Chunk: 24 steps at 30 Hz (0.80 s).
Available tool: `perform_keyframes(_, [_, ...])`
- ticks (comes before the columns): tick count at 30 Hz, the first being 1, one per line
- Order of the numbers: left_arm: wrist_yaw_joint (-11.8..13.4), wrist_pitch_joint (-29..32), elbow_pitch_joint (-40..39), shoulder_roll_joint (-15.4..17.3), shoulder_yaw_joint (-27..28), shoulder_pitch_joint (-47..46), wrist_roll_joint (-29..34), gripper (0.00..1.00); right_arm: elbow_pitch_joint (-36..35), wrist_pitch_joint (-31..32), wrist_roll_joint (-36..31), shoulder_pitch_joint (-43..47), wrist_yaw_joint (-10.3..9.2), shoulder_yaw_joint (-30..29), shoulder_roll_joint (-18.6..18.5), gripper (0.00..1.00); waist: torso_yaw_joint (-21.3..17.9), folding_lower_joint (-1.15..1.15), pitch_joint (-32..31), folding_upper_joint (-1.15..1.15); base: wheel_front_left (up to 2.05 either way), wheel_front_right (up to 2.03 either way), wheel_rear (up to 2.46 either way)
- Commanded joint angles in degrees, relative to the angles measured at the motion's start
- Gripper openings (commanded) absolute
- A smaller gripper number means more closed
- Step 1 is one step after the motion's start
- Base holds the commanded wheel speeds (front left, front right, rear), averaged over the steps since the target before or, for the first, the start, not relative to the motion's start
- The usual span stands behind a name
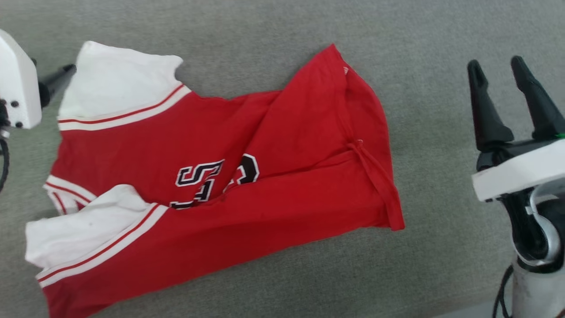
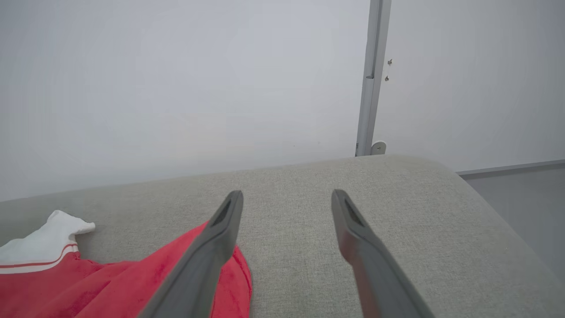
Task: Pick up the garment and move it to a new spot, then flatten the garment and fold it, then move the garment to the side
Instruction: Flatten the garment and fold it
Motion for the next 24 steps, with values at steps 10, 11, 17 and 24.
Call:
perform_keyframes(10, [-1.9,3.5,14.3,-5.6,0.0,-6.6,-0.4,1.0,4.6,-2.9,0.7,-2.7,-0.01,3.6,0.1,1.0,-3.6,0.0,4.9,0.0,0.0,0.0,0.0])
perform_keyframes(11, [-1.6,3.9,15.3,-6.3,0.0,-7.0,-0.6,1.0,4.9,-2.8,1.0,-2.8,-0.02,3.8,0.1,1.0,-3.6,0.0,5.1,0.0,0.0,0.0,0.0])
perform_keyframes(17, [-1.1,6.0,21.1,-8.5,-2.1,-7.8,1.3,1.0,6.3,-1.1,1.0,-3.9,-0.02,4.9,0.1,1.0,-3.8,0.0,6.7,0.0,0.0,0.0,0.0])
perform_keyframes(24, [-2.2,8.2,25.3,-11.0,-3.6,-8.0,1.3,0.0,9.4,5.5,1.1,-7.6,-0.02,8.6,0.1,1.0,-2.9,0.0,7.5,0.0,0.0,0.0,0.0])
